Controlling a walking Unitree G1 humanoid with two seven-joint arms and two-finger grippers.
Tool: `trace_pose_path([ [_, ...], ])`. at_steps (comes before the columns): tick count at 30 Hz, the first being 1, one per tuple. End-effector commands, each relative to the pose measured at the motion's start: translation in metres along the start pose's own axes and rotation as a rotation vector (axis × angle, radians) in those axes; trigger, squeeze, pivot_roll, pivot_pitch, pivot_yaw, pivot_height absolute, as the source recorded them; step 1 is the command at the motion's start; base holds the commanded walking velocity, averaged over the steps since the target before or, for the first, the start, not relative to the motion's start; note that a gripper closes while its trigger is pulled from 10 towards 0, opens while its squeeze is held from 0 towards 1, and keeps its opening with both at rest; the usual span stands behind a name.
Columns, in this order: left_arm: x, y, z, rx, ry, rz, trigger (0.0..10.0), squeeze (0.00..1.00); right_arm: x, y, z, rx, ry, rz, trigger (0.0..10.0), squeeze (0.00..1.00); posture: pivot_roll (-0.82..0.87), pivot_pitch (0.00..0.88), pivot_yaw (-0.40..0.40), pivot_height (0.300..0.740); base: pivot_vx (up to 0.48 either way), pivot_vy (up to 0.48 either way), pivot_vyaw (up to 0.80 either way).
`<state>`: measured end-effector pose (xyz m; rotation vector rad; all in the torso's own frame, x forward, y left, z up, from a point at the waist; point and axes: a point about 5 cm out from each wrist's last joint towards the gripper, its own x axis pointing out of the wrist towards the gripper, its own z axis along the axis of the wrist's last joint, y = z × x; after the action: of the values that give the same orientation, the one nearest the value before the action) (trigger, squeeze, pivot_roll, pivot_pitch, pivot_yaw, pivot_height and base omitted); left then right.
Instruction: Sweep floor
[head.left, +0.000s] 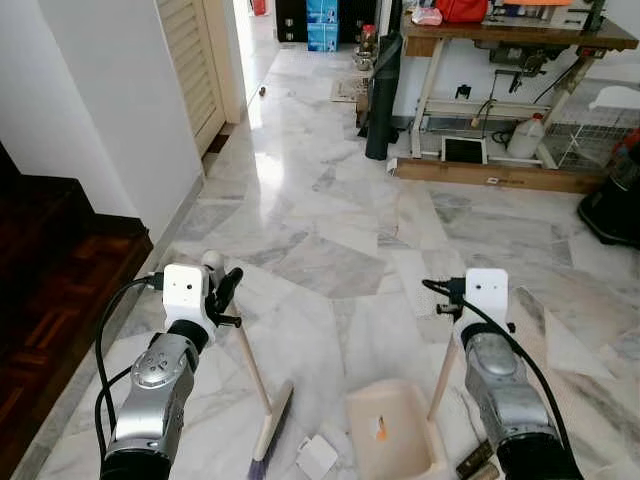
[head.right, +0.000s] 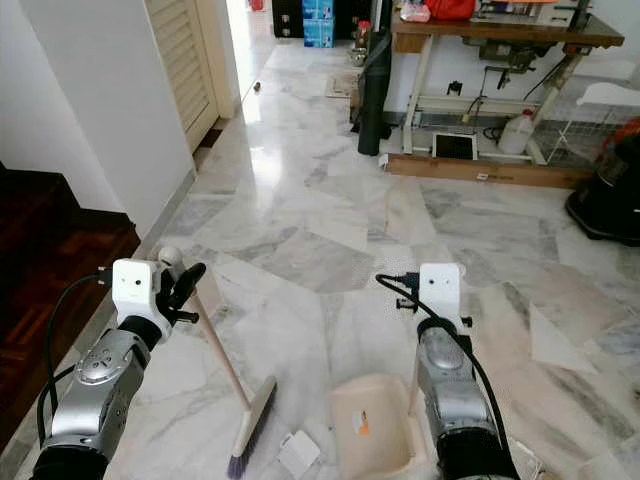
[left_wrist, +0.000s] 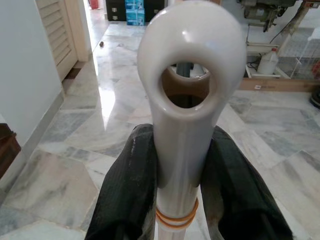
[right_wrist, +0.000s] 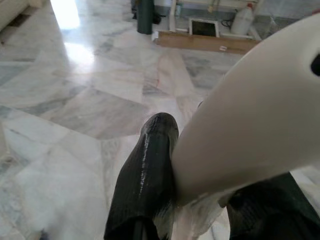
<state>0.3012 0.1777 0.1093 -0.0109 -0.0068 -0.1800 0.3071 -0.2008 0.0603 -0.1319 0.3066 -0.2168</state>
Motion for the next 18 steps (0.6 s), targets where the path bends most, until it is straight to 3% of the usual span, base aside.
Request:
trace_pose_path([
  [1,0.002,-0.001,0.009,0.033,-0.040,-0.008,10.0,0.00,-0.001,-0.003,-0.004,0.012,-0.022,-0.025,10.0,0.00,-0.05,0.000,0.013,0.740,0.000,0.000,0.00],
  [7,0.000,0.000,0.009,0.039,-0.040,-0.011,10.0,0.00,-0.004,0.000,-0.022,0.011,0.004,-0.025,10.0,0.00,-0.04,0.000,0.013,0.740,0.000,0.000,0.00],
  [13,-0.001,0.000,0.009,0.043,-0.045,-0.011,10.0,0.00,-0.003,0.000,-0.014,0.062,-0.103,-0.061,10.0,0.00,-0.04,0.000,0.017,0.740,0.000,0.000,0.00],
  [18,-0.001,0.000,0.010,0.045,-0.044,-0.015,10.0,0.00,0.000,0.002,-0.013,0.071,-0.110,-0.059,10.0,0.00,-0.04,0.000,0.018,0.740,0.000,0.000,0.00],
])
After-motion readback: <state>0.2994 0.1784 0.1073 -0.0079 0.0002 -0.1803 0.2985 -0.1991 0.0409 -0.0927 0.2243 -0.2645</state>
